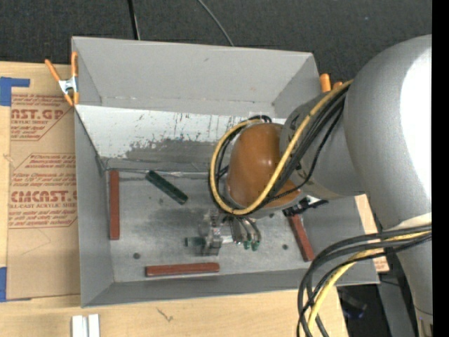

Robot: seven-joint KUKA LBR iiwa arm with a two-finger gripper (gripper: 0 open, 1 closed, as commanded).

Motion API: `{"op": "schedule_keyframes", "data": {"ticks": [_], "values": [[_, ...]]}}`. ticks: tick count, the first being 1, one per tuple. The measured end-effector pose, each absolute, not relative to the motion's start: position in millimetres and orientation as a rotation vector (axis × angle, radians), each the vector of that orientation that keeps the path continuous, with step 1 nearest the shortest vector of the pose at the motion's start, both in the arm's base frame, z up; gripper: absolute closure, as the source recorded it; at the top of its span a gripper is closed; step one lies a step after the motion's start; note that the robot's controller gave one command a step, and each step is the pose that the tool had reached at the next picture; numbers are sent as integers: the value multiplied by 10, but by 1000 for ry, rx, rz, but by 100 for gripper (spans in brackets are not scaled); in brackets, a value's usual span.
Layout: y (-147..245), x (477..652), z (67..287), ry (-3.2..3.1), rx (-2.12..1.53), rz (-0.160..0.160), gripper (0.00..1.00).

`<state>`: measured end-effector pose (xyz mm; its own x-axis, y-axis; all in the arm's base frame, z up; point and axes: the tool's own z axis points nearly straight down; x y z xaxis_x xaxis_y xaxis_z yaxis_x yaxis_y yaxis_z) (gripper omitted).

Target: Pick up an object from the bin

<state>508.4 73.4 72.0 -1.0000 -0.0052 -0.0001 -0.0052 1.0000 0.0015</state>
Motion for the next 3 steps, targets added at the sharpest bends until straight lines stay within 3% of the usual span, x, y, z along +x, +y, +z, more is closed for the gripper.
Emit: {"op": "schedule_keyframes", "data": {"ticks": [1, 2, 3], "values": [[718, 5425, 1231, 3140, -20, 1, 100], [718, 5425, 1231, 3140, -20, 1, 100], [612, 5481, 2390, 3139, -6, 1, 100]]}}
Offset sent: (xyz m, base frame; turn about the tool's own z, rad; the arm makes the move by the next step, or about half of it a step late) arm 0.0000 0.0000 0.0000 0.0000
